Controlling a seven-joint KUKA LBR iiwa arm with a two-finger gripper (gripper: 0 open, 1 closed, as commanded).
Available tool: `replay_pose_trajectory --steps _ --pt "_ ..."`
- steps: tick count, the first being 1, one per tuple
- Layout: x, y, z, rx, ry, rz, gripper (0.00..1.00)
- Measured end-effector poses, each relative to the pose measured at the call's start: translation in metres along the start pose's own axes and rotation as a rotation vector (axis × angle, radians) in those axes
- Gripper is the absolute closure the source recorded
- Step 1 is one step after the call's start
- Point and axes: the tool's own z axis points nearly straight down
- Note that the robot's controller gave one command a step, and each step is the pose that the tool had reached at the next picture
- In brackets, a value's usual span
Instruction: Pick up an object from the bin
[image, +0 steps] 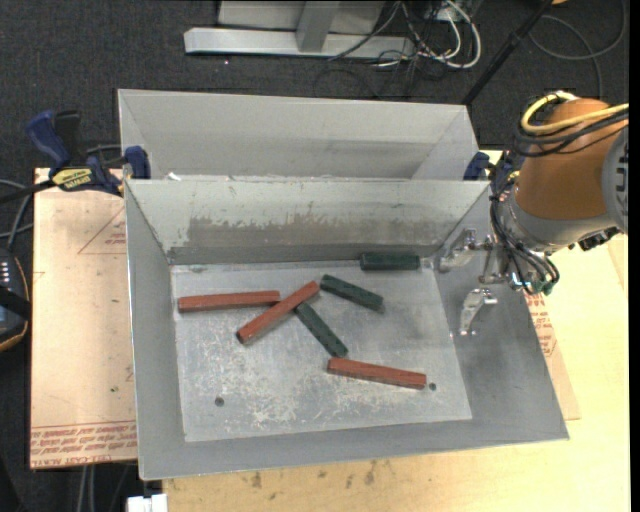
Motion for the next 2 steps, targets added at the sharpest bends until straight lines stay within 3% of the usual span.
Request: replay_pose_trajectory --steps 1,2 --pt "-0.002 0.0 -0.005 0.001 -0.007 -0.002 0.0" --pt "0.05 0.008 0.044 0.002 -0.012 -0.032 0.0"
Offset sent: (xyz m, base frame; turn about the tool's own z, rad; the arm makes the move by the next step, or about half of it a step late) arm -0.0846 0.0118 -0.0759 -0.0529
